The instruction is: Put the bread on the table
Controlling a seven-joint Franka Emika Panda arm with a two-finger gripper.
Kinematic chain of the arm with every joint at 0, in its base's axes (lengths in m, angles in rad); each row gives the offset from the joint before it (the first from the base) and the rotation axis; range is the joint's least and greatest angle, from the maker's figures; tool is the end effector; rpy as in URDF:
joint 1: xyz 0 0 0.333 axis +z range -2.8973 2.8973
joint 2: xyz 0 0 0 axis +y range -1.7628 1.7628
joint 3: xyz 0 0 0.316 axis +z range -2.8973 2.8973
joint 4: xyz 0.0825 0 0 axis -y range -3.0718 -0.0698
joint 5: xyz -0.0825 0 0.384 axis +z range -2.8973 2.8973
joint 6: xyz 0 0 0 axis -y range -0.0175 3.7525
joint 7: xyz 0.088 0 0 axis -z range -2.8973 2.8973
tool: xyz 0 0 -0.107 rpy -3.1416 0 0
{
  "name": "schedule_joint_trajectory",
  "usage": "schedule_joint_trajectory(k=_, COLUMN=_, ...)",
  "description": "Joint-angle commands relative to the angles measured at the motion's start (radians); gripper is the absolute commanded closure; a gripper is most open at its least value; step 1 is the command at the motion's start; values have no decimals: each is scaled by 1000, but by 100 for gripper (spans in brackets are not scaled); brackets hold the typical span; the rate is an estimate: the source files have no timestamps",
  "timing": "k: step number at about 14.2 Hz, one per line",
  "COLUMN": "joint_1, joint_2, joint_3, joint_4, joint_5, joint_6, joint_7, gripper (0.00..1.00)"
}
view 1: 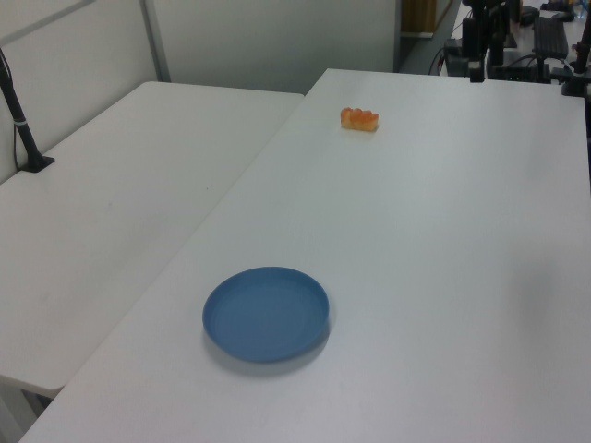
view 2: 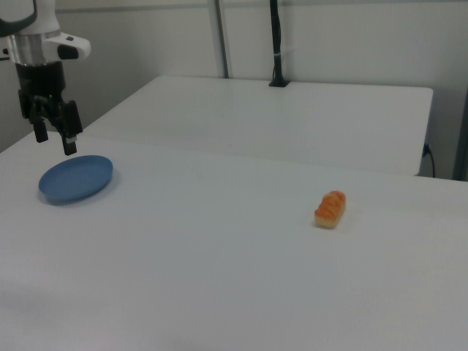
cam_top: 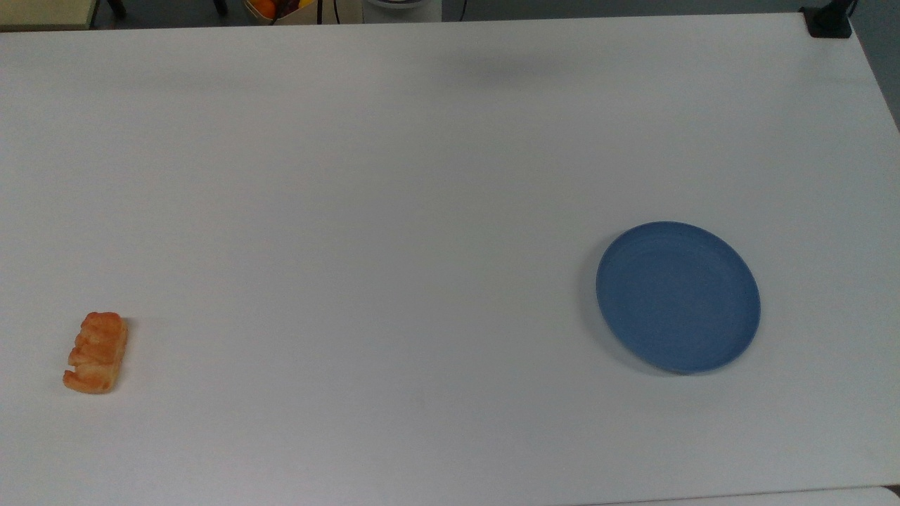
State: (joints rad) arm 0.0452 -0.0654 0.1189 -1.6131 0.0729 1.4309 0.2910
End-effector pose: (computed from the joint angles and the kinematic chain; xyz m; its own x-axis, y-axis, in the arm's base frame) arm 0.5100 0.0954 0.6285 0.9844 -0.1185 -0.1305 -0.1232 -0.9920 -0.0289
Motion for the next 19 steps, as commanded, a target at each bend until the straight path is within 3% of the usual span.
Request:
schedule_joint_trajectory(k=1, joint_1=53, joint_2=2, joint_3=-51, joint_4=-68, joint_5=-18, joint_6=150, joint_7=-58, gripper=0)
schedule_joint_trajectory(k=3, joint_1=134, joint_2=35, joint_3=-142, joint_4=-64, joint_5=-16, joint_6=227, joint_7=-125, gripper=0)
schedule_joint_trajectory(k=5, joint_1=130, joint_2=51, joint_3=-153, joint_4=-65, joint_5=-16, joint_6=299, joint_7=-226, gripper=0)
schedule_joint_trajectory(k=8, joint_1=58, joint_2=41, joint_3=-142, joint_4=-64, joint_5=-10, joint_6=327, joint_7=-291, gripper=0)
schedule_joint_trajectory(k=11, joint_1=-31, joint_2=13, joint_3=-65, joint_4=-68, joint_5=-5, joint_6=307, joint_7=-294, gripper=0)
schedule_joint_trajectory(k=19, joint_1=-24, joint_2=22, joint_3=-58, joint_4=-67, joint_5=-5, joint_6=287, joint_7=-291, gripper=0)
